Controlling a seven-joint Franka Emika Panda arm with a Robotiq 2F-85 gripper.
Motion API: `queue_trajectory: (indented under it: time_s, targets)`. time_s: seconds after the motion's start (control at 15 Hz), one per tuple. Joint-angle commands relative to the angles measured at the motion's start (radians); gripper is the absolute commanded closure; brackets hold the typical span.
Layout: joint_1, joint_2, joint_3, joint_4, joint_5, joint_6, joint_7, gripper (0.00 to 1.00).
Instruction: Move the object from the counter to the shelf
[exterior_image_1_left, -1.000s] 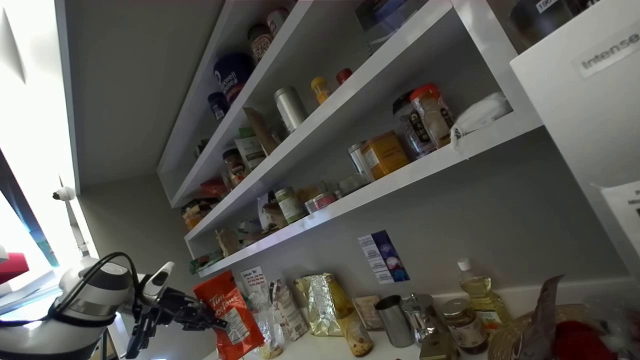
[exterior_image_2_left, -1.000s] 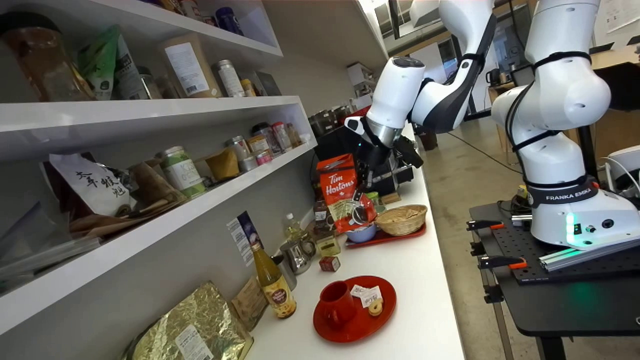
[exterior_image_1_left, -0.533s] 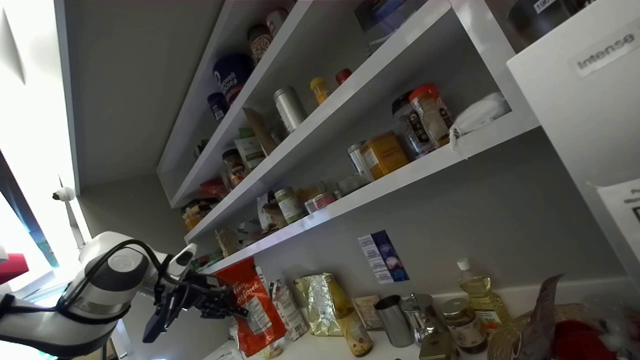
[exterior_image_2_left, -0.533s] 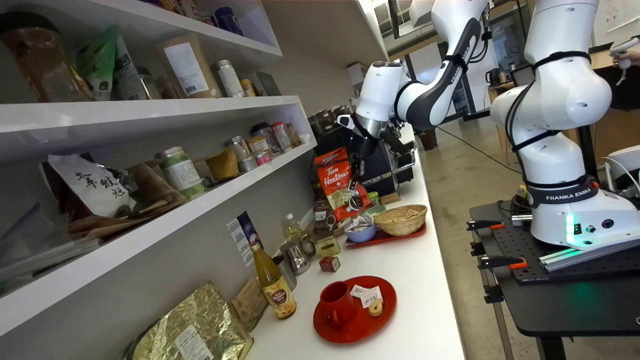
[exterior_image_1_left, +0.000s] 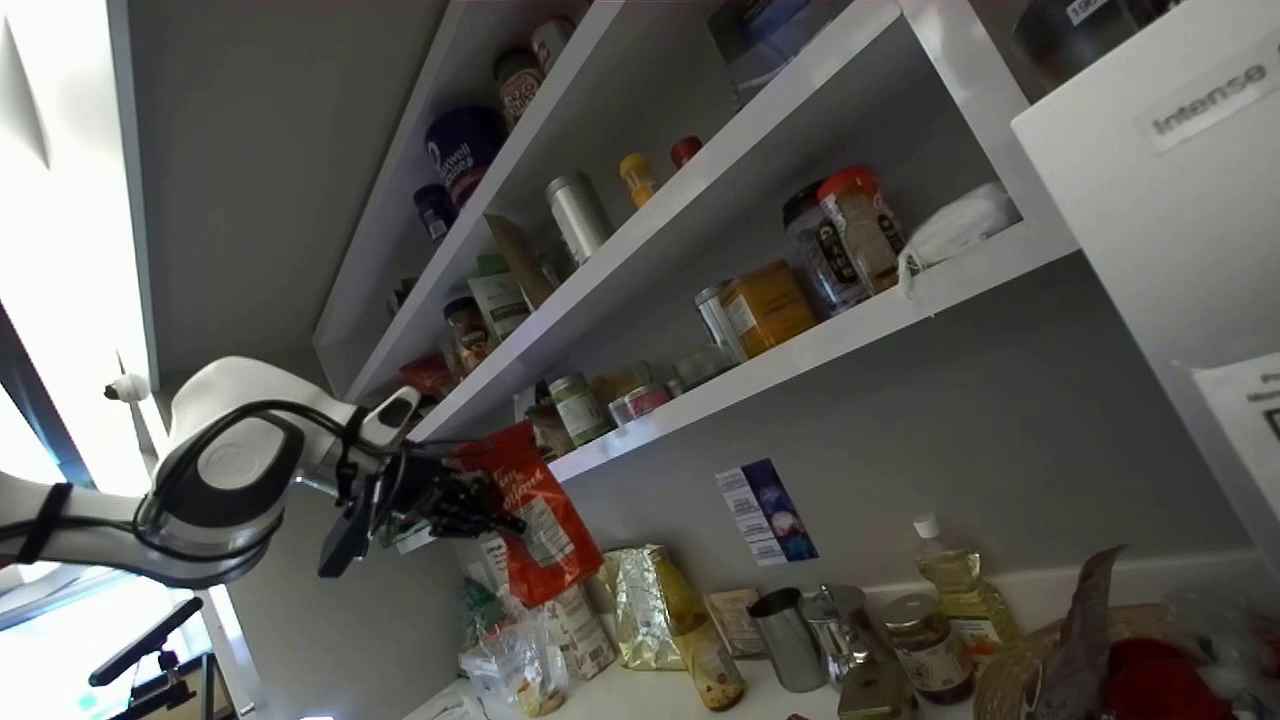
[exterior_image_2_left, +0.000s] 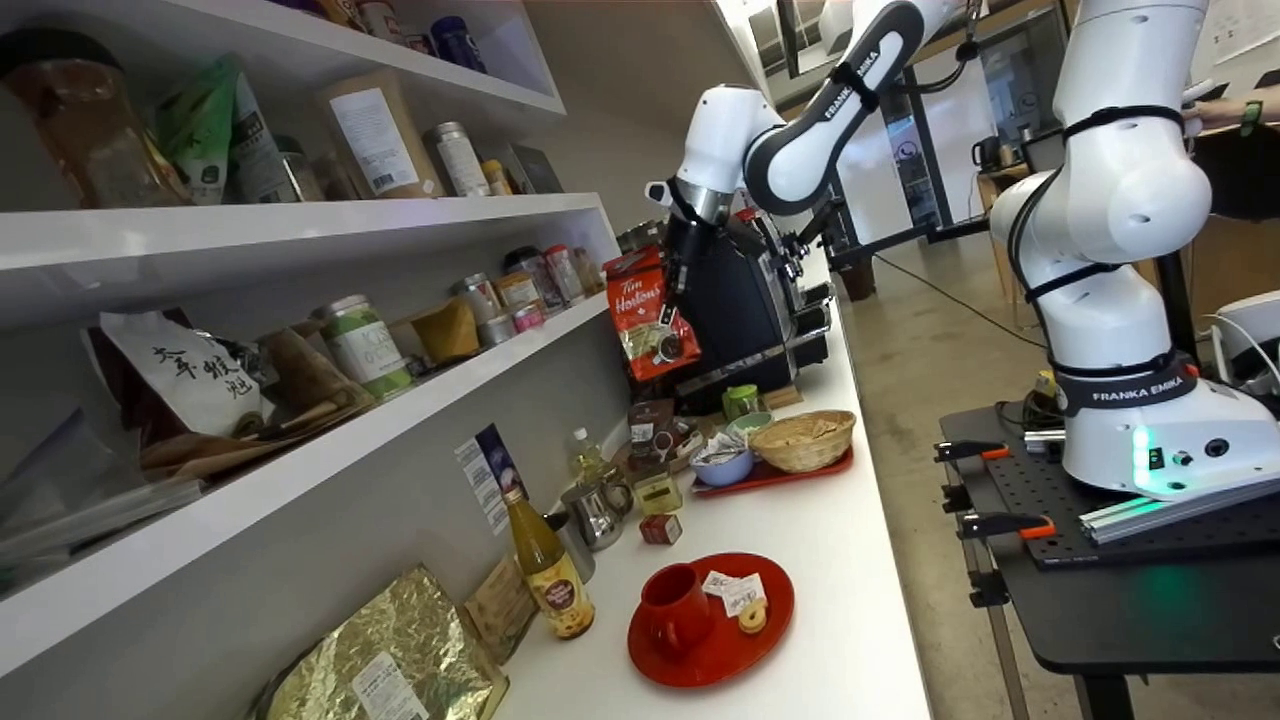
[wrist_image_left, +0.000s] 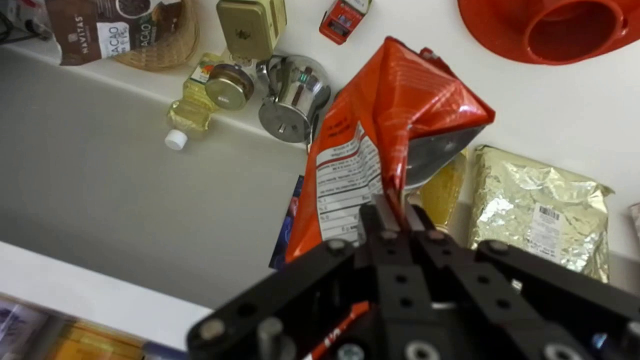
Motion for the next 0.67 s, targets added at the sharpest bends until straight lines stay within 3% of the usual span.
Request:
queue_trajectory:
  time_s: [0.0, 0.27, 0.6]
  targets:
    - [-0.059, 0.060, 0.053, 0.130, 0.173, -0.069, -0.161, 0.99]
    - [-0.119, 0.114, 0.079, 0.239, 0.253, -0.149, -0.240, 0.99]
    - [-0.205, 0.156, 0.111, 0.328, 0.260, -0.216, -0.233, 0.99]
